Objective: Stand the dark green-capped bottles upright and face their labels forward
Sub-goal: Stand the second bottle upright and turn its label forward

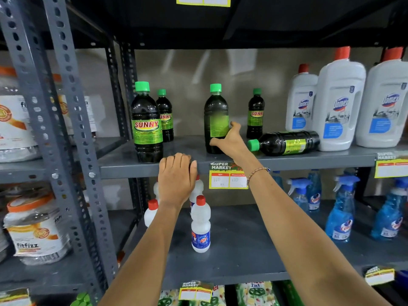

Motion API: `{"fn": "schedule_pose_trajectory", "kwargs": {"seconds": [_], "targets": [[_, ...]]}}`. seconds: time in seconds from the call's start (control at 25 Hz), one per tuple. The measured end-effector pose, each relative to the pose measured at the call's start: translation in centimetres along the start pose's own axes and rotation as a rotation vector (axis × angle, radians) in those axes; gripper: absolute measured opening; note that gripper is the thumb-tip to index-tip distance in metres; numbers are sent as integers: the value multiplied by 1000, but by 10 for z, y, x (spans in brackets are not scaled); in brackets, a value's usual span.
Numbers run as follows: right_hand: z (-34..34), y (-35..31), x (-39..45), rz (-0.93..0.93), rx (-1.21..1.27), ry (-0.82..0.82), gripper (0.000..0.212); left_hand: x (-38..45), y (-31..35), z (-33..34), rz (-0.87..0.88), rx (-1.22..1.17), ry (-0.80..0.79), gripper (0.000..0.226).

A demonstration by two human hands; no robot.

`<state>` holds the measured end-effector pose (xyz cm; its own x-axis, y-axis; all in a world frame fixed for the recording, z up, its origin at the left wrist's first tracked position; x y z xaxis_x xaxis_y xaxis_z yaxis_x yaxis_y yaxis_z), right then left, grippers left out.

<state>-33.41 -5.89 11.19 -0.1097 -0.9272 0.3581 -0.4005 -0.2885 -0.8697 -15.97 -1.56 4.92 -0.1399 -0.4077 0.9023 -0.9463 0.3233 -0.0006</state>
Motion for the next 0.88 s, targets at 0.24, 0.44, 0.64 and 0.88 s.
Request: {"fn": "schedule_pose_trajectory", "kwargs": {"seconds": [0.24, 0.44, 0.64, 0.88], "targets": [[-1, 0, 0, -29, -118, 73, 97, 0, -1, 1, -3, -25, 0, 35], [1, 2, -1, 14, -71, -5, 90, 0, -1, -1, -1, -33, 11, 33], [0, -3, -5, -30, -108, 70, 96, 0, 0, -1, -5, -44, 4, 34], [-2, -4, -9, -34, -115, 50, 90, 0, -1, 2, -22, -55, -30, 36]]}}
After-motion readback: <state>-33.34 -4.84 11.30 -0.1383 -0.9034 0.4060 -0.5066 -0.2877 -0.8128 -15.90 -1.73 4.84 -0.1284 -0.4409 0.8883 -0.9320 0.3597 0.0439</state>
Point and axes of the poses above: each hand's wrist, its own x-axis towards the middle knuckle, its own z-axis out of the palm, y = z × x, the point moved 6 cm from there along x, towards the middle knuckle, and after that the axes turned 7 degrees about -y, right-handed, at the moved point
